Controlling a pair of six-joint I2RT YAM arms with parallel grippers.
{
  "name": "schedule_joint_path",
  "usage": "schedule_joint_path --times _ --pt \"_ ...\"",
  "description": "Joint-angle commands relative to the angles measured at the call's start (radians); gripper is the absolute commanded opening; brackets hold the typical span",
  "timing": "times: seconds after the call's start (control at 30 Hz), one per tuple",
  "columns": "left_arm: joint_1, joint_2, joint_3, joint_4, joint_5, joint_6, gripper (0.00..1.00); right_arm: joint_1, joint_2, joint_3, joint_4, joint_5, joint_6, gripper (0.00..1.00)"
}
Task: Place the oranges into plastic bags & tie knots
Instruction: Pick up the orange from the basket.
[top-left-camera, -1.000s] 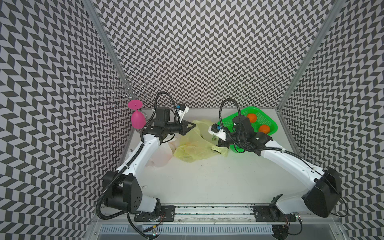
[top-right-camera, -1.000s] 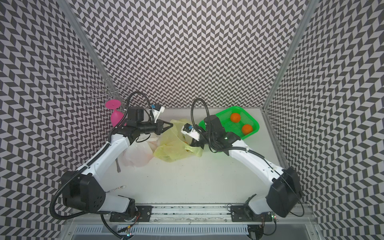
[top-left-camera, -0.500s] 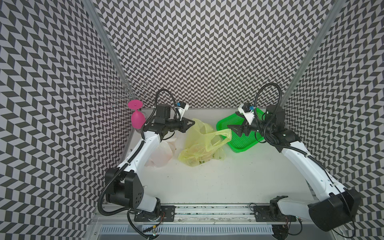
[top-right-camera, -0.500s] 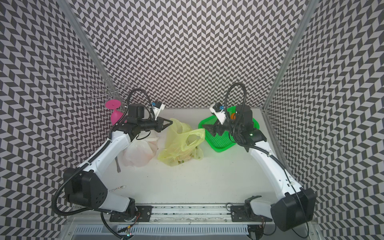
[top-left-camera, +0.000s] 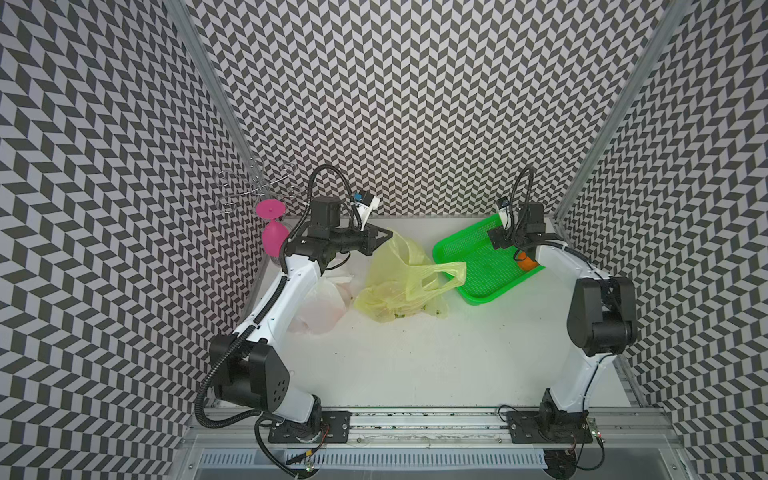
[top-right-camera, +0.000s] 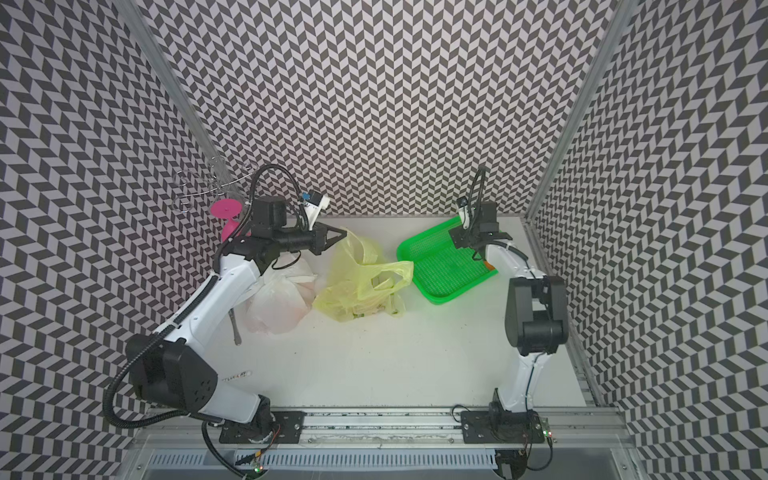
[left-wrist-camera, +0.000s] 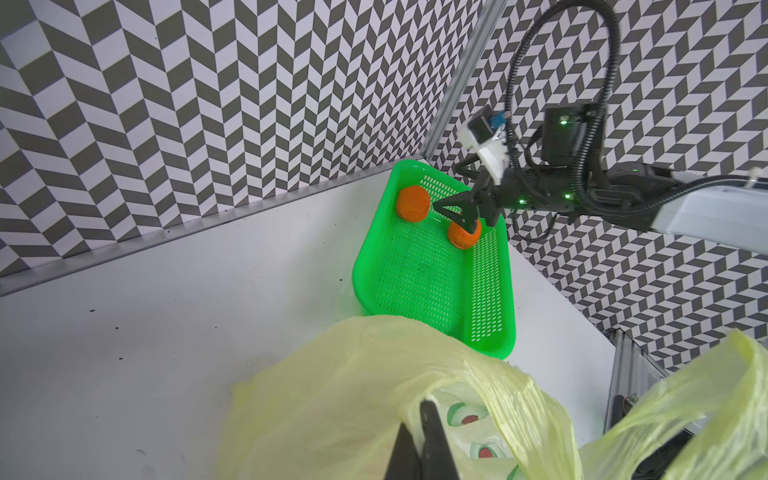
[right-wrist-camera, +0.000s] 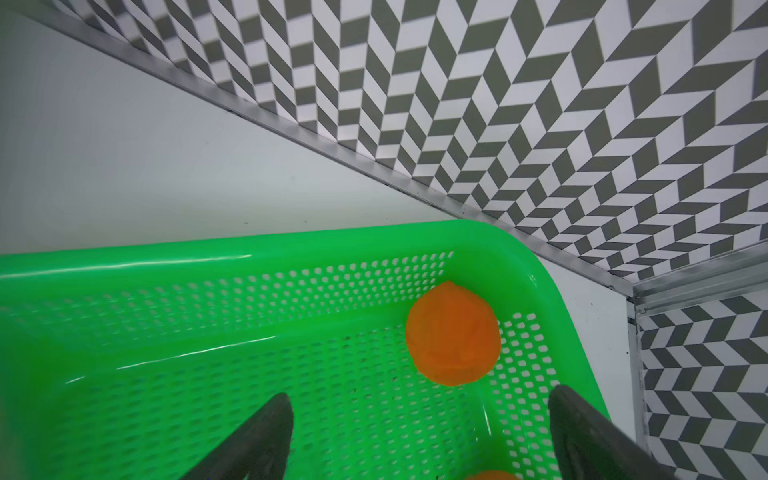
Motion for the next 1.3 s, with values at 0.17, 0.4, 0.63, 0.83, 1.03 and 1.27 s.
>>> schedule_joint_path --times 0.17,0.4,0.63,0.83,1.03,1.27 --pt "-0.017 0.001 0.004 -0.004 0.02 0.008 0.0 0.005 0.24 0.235 -0.055 0.154 -0.098 0.97" --pt "-0.018 -0.001 -0.005 -0.001 0.016 0.011 0.0 0.003 0.328 0.27 -0.065 0.181 -0.116 0.92" --pt "-0.018 0.001 -0.013 0.004 0.013 0.013 0.0 0.003 0.372 0.284 -0.078 0.191 -0.132 0.74" --pt "-0.018 -0.01 -0.03 0.009 0.012 0.014 0.0 0.004 0.236 0.193 -0.082 0.088 -0.137 0.58" --pt "-0.018 -0.035 -0.052 0.021 -0.012 0.032 0.0 0.005 -0.146 -0.057 -0.195 -0.339 -0.17 0.51" --pt "-0.018 -0.037 -0.06 0.015 0.003 0.046 0.0 0.039 -0.563 -0.349 -0.349 -0.829 -0.251 0.5"
